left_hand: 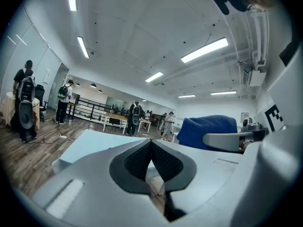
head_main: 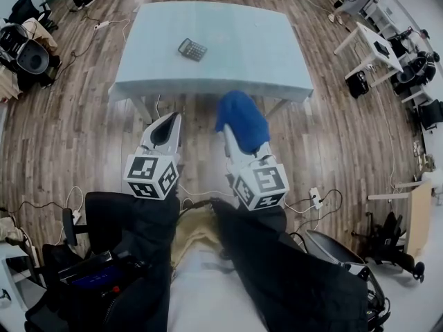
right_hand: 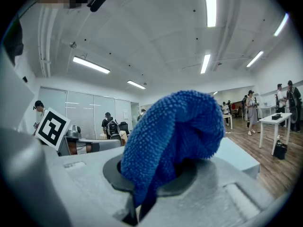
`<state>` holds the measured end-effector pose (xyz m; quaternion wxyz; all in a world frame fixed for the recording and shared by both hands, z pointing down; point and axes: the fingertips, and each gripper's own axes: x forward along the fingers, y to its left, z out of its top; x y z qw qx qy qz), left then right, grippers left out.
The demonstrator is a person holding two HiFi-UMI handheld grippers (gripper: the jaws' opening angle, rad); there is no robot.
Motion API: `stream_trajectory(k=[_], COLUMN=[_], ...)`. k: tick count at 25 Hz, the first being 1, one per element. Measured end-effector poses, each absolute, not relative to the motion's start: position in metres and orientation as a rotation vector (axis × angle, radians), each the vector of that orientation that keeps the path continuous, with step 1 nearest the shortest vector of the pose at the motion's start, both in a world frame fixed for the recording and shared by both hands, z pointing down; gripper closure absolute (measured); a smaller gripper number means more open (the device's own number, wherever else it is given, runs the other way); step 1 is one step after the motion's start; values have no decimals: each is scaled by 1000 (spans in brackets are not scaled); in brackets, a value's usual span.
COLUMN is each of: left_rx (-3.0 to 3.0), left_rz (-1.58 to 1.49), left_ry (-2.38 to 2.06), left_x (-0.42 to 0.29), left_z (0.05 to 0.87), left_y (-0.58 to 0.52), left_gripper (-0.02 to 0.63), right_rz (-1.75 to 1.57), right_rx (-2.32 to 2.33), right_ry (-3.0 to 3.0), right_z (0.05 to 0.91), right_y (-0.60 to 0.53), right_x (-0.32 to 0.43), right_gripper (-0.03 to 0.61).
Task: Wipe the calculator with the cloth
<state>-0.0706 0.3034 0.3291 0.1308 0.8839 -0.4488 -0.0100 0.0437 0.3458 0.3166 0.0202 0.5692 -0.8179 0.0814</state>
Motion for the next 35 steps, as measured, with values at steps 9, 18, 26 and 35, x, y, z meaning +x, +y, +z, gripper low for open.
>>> stream_trajectory(k=[9, 18, 26, 35], left_rx=[2555, 2516, 2489, 2437], left_rz=[8, 40, 51, 47], left_ry=[-1273, -1232, -1226, -1398], left_x=[-99, -119, -114, -137], left_z=[341, 364, 379, 374], left_y=[301, 294, 270, 187], left_gripper=[614, 615, 614, 614], right_rz=[301, 358, 383, 374], right_rx=[1780, 1815, 1787, 1691], right_ry=[-2496, -2413, -2409, -2522], right_z=[329, 349, 361, 361], right_y=[342, 341, 310, 220], right_x=[19, 13, 17, 12], right_gripper=[523, 523, 523, 523])
